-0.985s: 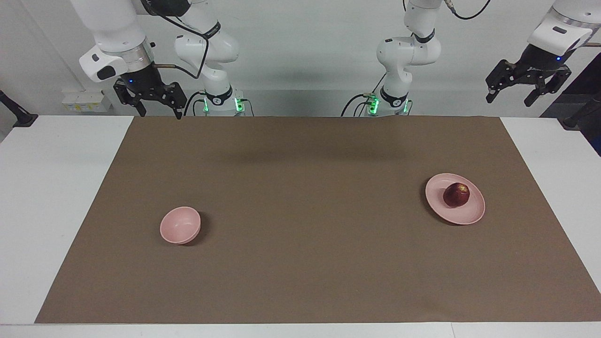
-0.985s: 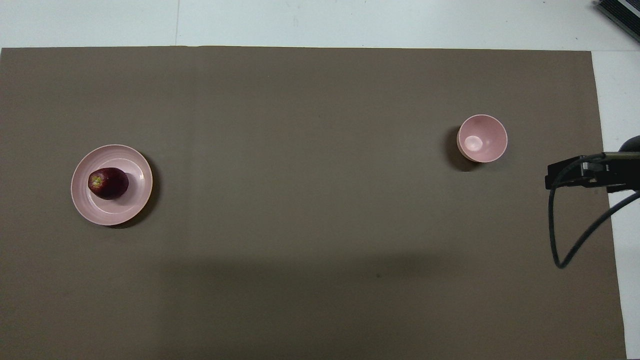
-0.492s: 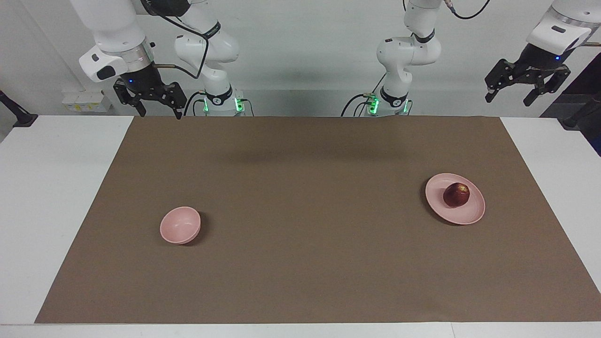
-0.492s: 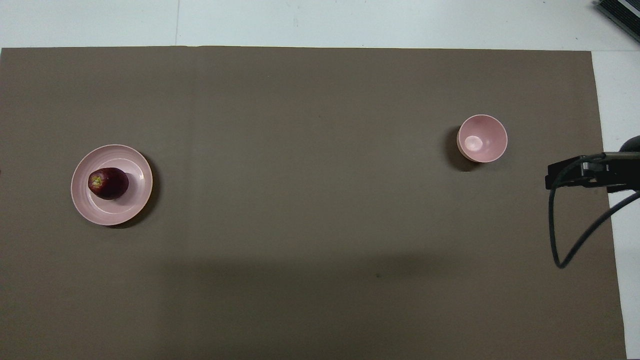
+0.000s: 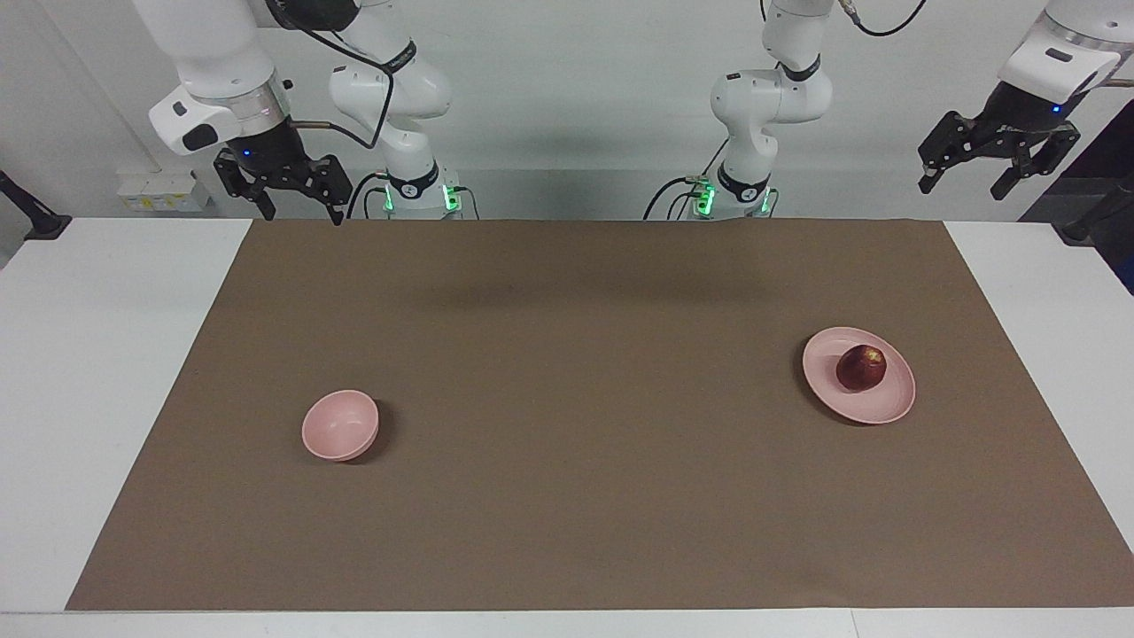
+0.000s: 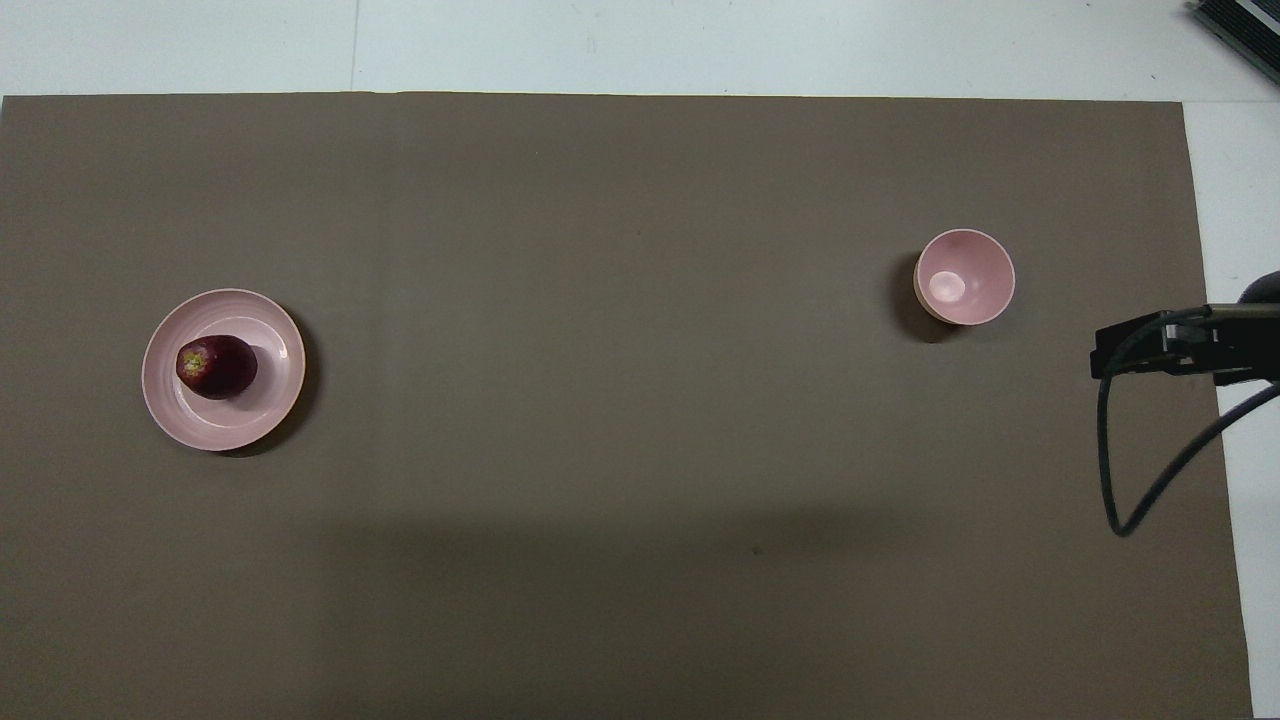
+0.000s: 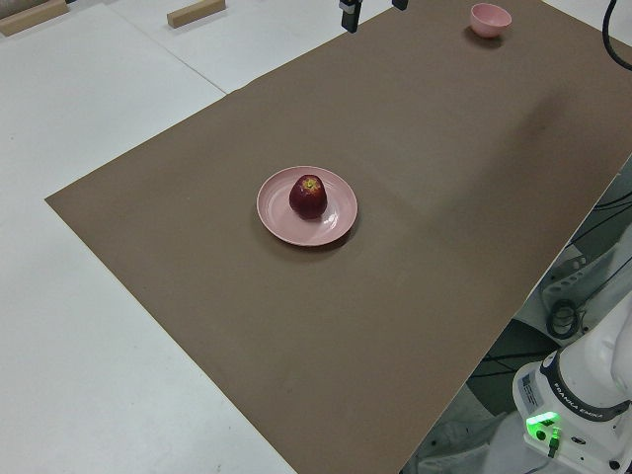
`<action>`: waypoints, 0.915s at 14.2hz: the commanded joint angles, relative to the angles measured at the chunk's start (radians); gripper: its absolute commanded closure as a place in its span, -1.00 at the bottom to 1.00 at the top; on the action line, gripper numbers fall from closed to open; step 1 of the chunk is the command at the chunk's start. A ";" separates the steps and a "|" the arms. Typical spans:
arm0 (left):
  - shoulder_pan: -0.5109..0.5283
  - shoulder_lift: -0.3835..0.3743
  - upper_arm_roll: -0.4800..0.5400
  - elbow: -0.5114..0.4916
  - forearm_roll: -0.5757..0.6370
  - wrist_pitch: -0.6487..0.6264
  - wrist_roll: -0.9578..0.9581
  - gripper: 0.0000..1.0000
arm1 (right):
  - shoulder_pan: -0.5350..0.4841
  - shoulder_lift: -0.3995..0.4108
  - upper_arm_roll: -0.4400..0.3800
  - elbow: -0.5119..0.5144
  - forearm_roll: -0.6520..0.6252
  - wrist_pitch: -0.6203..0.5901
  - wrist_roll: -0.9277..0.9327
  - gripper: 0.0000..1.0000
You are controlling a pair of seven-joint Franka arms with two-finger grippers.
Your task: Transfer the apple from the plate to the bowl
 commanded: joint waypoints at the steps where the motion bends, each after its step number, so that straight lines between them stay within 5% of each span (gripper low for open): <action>1: -0.012 -0.006 0.001 0.007 0.003 -0.017 -0.013 -1.00 | -0.012 -0.016 0.000 -0.014 0.025 -0.001 -0.024 -1.00; 13: -0.020 -0.048 -0.002 -0.138 -0.001 0.118 0.002 -1.00 | -0.014 -0.016 0.000 -0.014 0.025 -0.001 -0.024 -1.00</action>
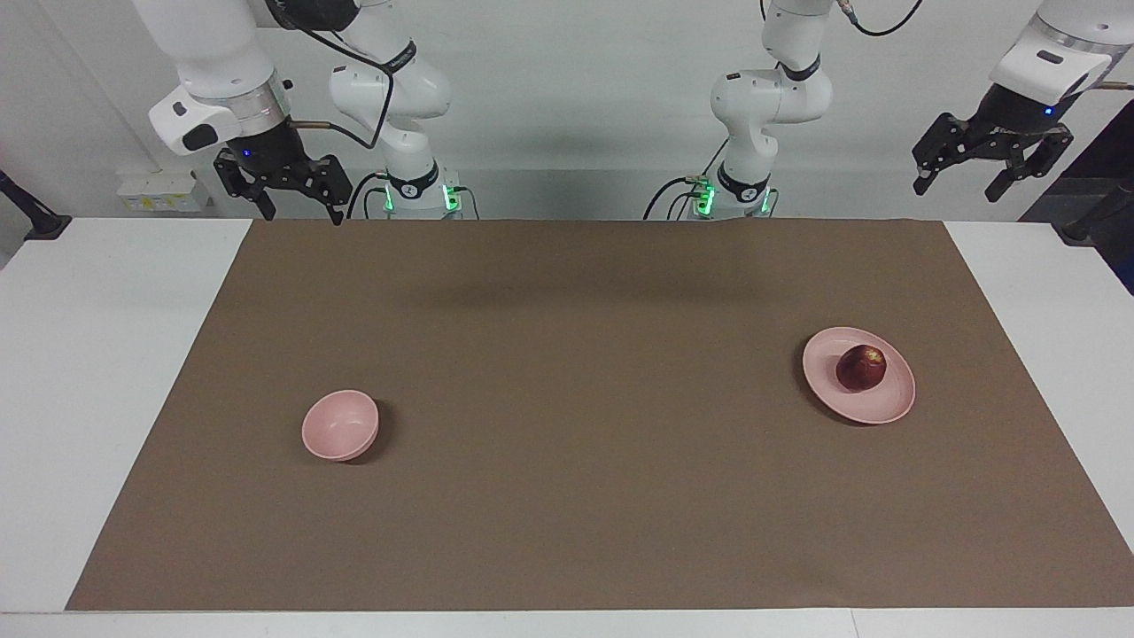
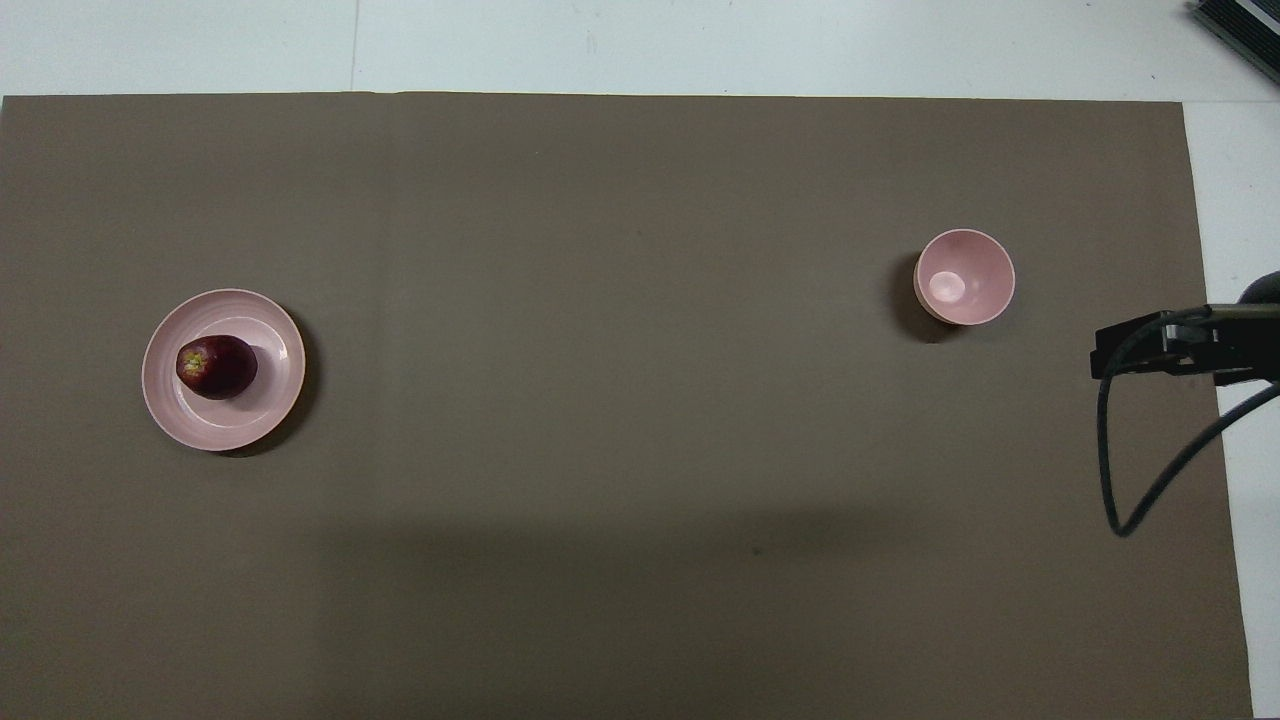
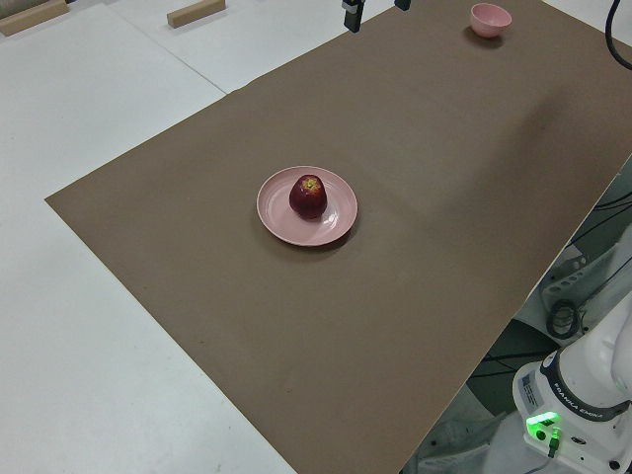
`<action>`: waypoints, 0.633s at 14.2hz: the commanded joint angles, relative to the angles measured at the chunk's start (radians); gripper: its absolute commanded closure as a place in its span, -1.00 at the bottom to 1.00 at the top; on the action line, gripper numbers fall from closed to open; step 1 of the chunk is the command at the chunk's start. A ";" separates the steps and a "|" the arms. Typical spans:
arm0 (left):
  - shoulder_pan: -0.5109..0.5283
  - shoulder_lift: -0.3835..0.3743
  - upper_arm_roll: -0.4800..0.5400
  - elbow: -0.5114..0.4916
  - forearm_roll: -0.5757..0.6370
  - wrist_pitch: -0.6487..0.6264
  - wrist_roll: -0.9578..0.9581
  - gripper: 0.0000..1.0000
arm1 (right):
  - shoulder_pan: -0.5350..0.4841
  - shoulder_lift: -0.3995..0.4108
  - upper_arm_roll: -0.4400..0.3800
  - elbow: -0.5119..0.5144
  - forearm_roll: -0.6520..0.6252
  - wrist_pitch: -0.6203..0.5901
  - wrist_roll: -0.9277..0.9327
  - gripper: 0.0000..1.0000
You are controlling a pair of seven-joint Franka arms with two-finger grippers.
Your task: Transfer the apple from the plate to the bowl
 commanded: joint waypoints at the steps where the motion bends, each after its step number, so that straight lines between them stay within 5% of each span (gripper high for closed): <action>1: -0.017 -0.047 0.009 -0.124 0.000 0.106 0.001 -1.00 | -0.014 -0.015 0.000 -0.014 0.025 -0.001 -0.024 -1.00; 9: 0.003 -0.053 0.012 -0.421 0.000 0.443 0.059 -1.00 | -0.012 -0.016 0.000 -0.014 0.025 -0.001 -0.024 -1.00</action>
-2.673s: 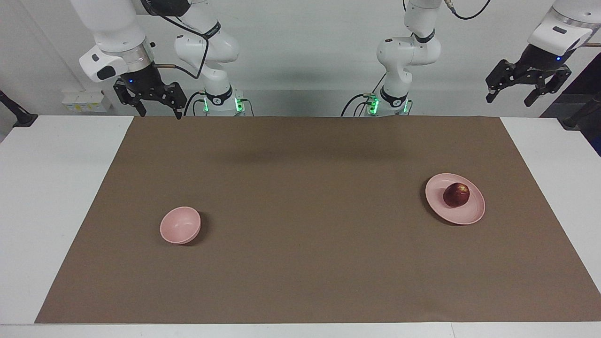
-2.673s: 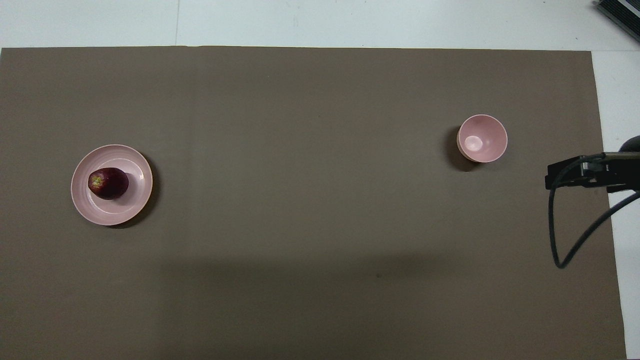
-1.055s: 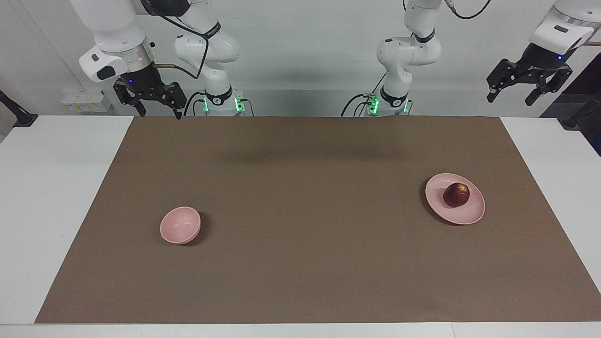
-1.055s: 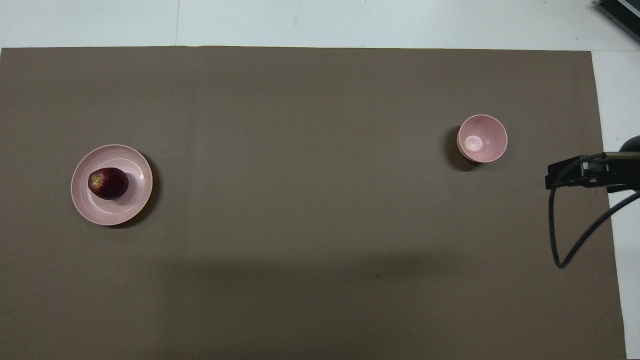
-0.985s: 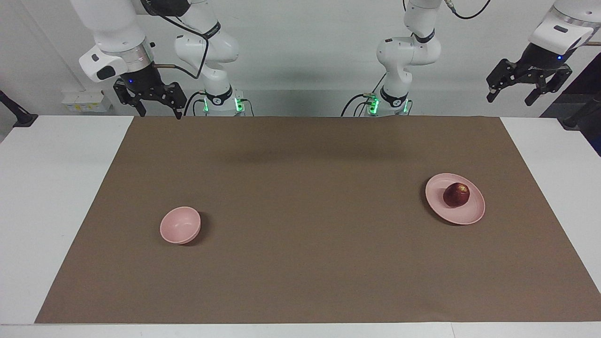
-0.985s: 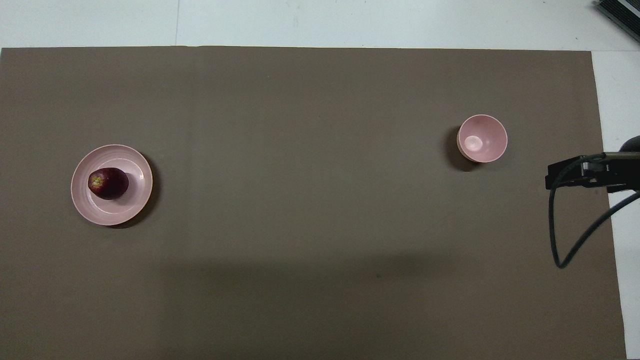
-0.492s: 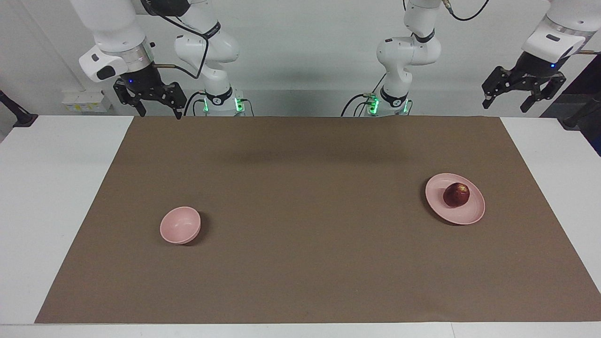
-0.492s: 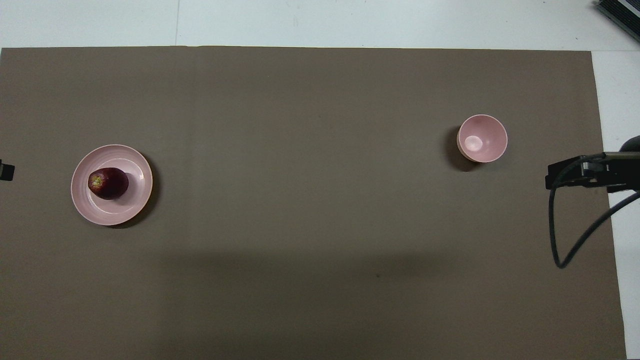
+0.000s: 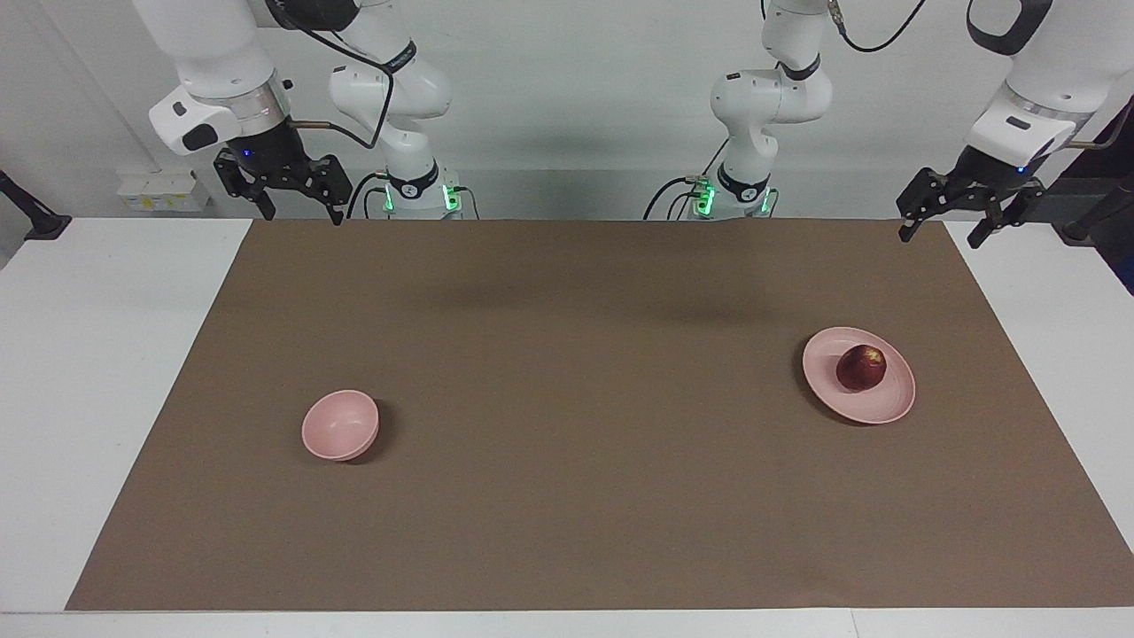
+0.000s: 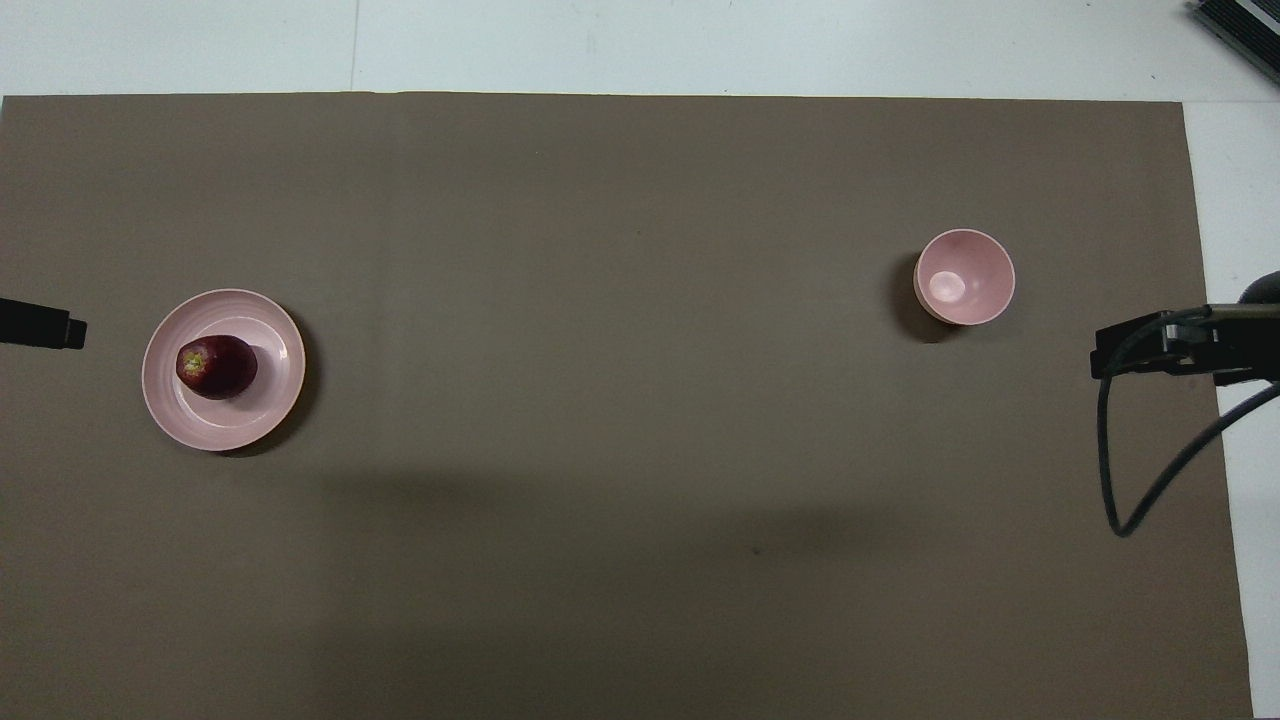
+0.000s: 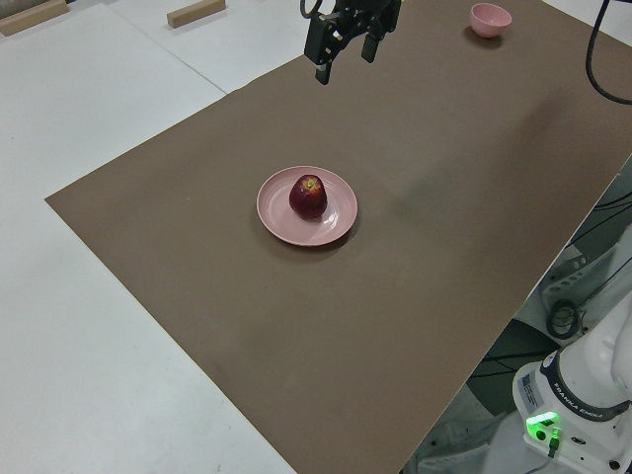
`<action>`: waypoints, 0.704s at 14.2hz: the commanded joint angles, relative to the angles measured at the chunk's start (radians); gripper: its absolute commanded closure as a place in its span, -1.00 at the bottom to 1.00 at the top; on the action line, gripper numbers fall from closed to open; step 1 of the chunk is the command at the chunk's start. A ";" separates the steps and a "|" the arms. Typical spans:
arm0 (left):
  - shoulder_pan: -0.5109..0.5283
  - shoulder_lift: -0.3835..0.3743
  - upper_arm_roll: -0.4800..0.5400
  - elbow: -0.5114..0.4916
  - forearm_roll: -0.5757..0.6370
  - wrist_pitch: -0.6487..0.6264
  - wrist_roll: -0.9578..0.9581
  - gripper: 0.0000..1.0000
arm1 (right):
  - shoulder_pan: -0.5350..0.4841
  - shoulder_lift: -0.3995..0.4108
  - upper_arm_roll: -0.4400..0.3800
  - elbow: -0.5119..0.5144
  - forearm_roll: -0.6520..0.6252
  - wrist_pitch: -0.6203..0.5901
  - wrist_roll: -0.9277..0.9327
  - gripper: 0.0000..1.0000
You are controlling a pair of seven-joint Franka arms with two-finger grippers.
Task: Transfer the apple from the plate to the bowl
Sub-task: 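Reach the left gripper over the pink plate and grasp the red apple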
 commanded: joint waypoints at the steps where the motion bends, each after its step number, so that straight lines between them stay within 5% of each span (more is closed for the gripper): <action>1: 0.010 -0.042 0.007 -0.158 0.000 0.145 0.050 -1.00 | -0.012 -0.016 0.000 -0.014 0.025 -0.001 -0.024 -1.00; 5: 0.013 -0.030 0.007 -0.311 0.000 0.329 0.057 -1.00 | -0.014 -0.015 0.000 -0.014 0.025 -0.001 -0.024 -1.00; 10: 0.037 0.070 0.007 -0.388 0.000 0.494 0.063 -1.00 | -0.014 -0.016 0.000 -0.014 0.025 -0.001 -0.024 -1.00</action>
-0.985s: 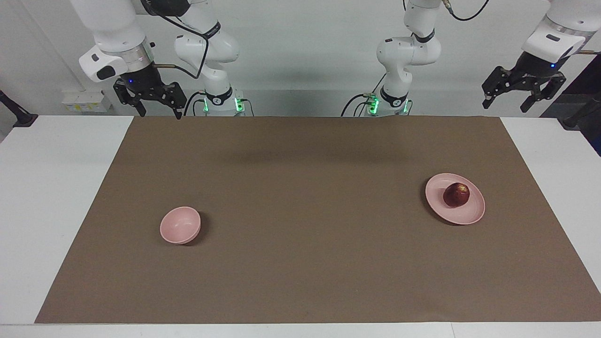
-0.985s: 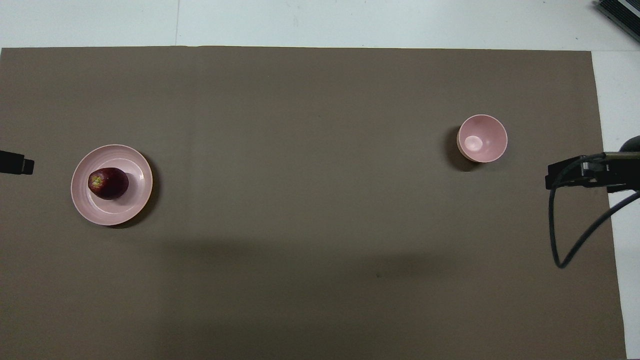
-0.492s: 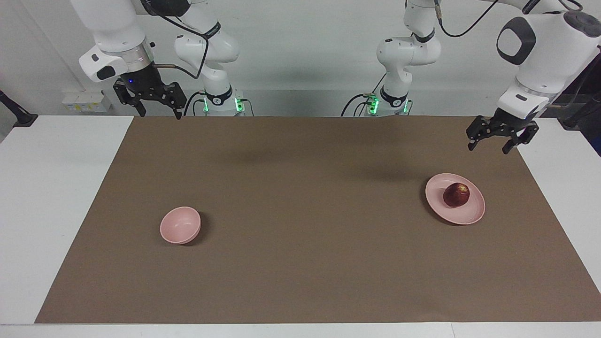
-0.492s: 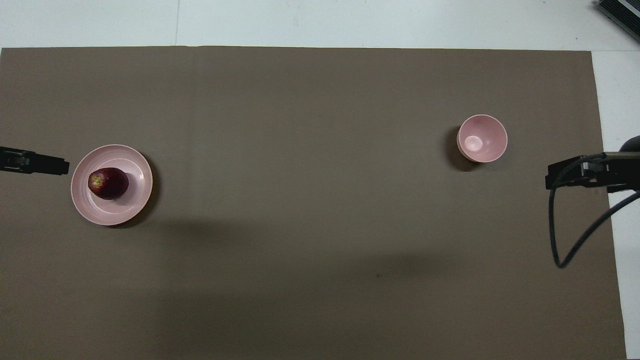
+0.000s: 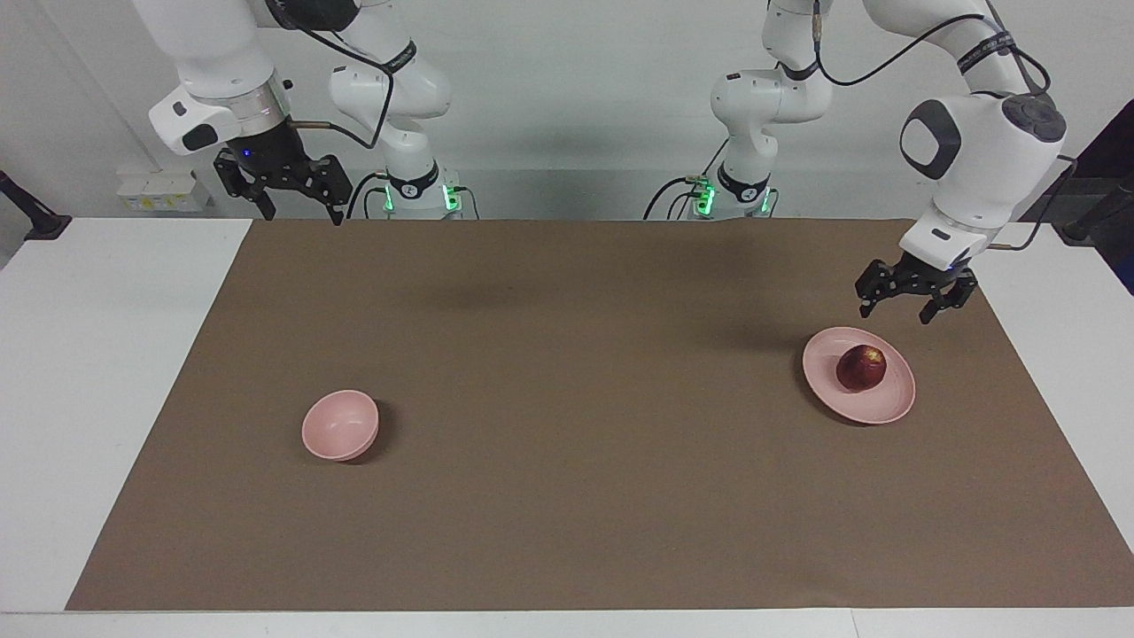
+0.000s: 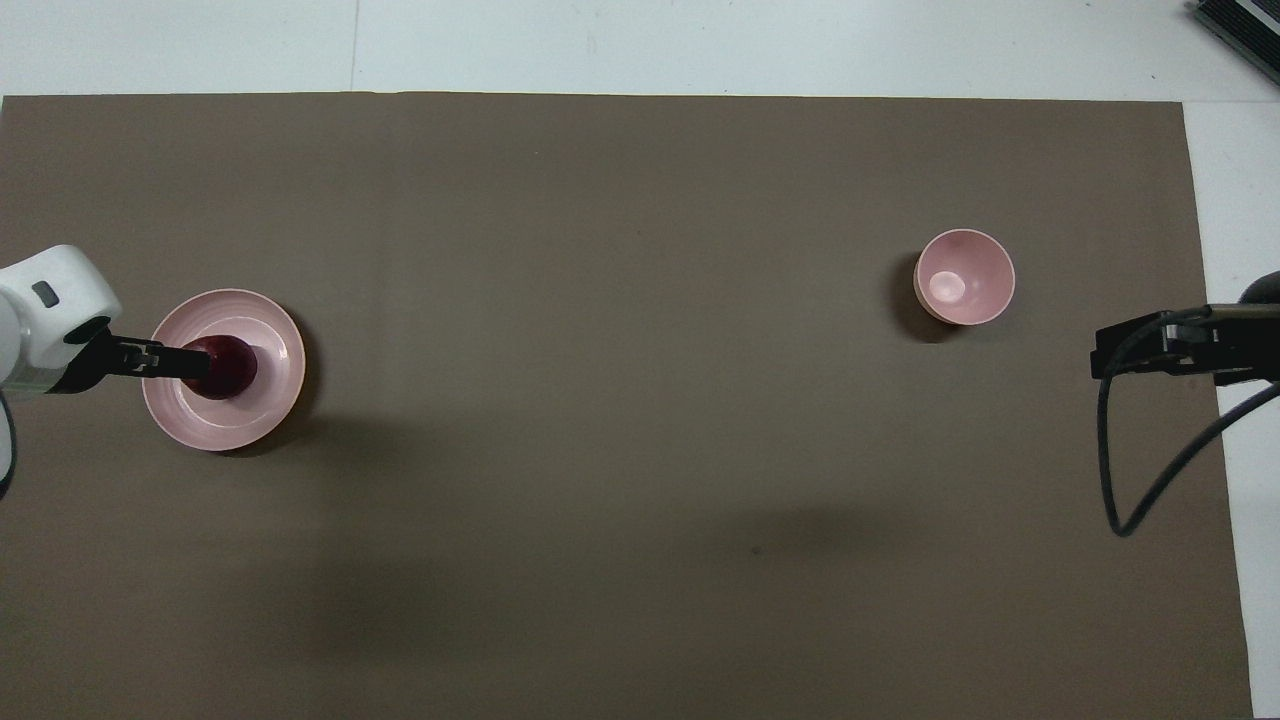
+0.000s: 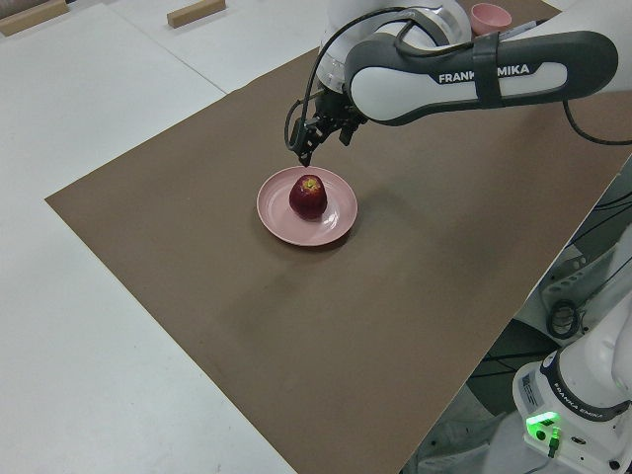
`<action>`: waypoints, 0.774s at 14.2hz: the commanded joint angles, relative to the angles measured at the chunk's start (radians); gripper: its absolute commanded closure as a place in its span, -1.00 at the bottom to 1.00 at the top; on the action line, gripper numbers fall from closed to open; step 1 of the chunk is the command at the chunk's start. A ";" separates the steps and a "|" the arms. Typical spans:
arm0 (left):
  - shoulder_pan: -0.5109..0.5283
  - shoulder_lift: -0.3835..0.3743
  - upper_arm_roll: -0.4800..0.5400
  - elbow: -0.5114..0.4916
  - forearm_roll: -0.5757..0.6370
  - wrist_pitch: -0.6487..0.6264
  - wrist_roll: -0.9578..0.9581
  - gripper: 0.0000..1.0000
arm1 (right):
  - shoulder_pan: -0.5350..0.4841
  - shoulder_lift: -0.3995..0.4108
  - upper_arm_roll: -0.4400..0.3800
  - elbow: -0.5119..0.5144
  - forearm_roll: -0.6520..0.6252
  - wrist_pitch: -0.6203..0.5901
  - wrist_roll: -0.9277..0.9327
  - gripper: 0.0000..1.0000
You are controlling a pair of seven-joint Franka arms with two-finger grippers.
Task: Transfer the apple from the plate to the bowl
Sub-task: 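Reach the left gripper over the pink plate and grasp the red apple, then lift the apple with the left gripper while the right gripper approaches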
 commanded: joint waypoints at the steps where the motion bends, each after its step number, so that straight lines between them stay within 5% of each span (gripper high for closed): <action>1: 0.020 0.046 -0.005 -0.045 0.000 0.120 0.022 -1.00 | -0.014 -0.016 0.000 -0.013 0.025 -0.001 -0.024 -1.00; 5: 0.018 0.120 -0.005 -0.070 0.000 0.241 0.020 -1.00 | -0.024 -0.019 -0.003 -0.011 0.025 -0.007 -0.031 -1.00; 11: 0.018 0.125 -0.006 -0.136 0.000 0.332 0.016 -1.00 | -0.026 -0.018 -0.003 -0.011 0.036 -0.002 -0.004 -1.00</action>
